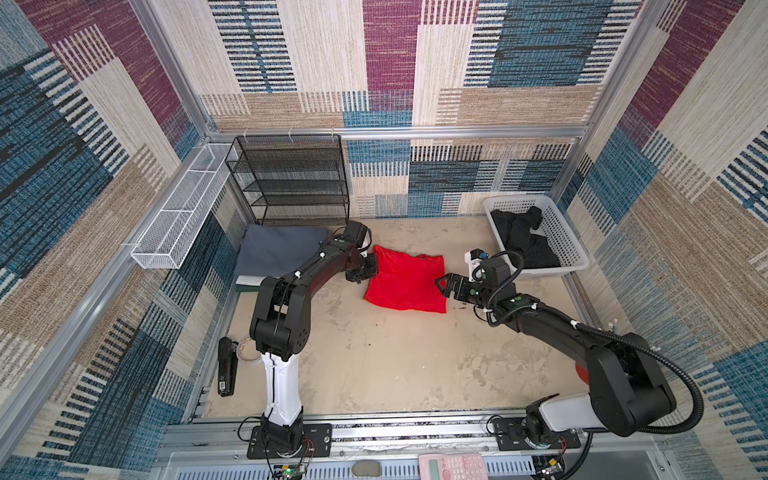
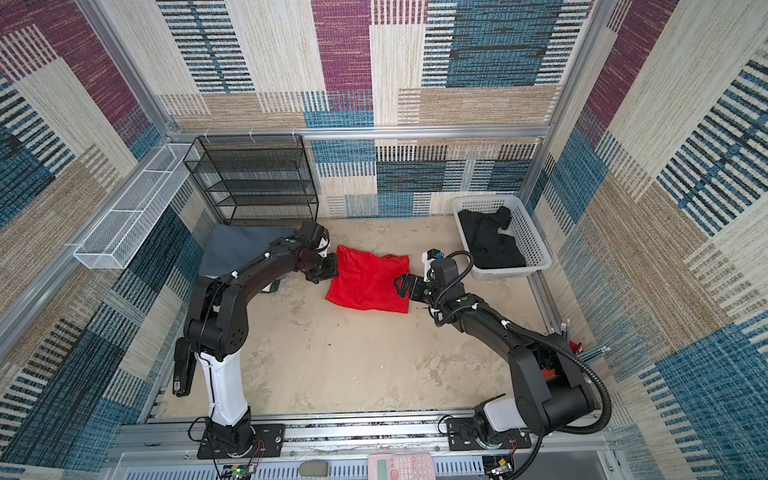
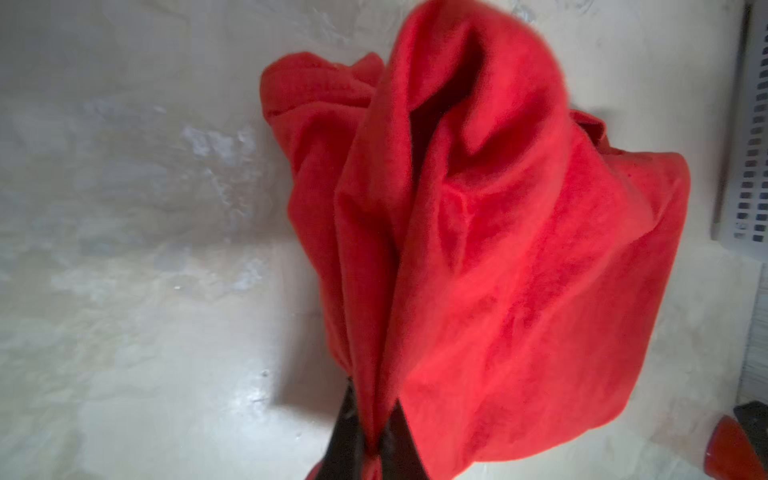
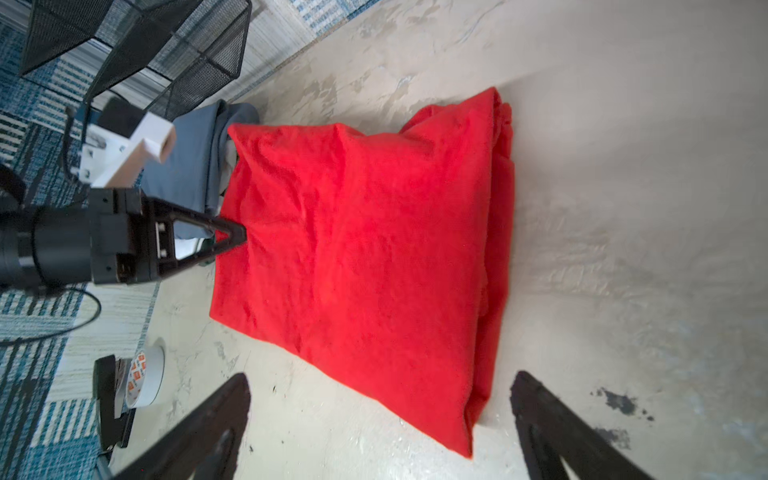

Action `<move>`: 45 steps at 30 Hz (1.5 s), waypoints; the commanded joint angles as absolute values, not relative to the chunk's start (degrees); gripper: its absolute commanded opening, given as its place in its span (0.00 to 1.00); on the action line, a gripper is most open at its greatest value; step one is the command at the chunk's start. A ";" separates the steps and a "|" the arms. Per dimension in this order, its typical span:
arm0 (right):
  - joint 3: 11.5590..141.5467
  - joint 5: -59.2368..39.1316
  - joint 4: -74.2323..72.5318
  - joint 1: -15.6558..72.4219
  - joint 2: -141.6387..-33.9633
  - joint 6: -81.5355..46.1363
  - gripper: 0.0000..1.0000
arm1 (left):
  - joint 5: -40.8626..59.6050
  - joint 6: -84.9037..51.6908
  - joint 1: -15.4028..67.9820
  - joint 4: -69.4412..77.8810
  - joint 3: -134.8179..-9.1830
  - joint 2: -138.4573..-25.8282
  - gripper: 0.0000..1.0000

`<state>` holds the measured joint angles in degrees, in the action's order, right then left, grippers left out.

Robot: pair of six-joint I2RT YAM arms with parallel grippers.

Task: Fold and stack the t-shirts
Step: 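Grasp the red bundle with the left gripper and lift it toward the grey stack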

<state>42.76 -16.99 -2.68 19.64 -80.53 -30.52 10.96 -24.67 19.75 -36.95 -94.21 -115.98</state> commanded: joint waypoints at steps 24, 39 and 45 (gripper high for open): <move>37.96 -22.94 -13.10 19.58 -82.59 -31.12 0.99 | -19.11 2.69 13.26 -65.65 -131.18 -122.55 0.00; 37.61 -20.72 -11.43 19.34 -81.69 -30.19 0.99 | -22.07 6.71 6.25 -66.50 -141.76 -125.40 0.00; 37.91 -21.03 -11.17 19.19 -81.96 -29.83 0.99 | -21.19 5.25 3.00 -65.83 -141.77 -124.14 0.00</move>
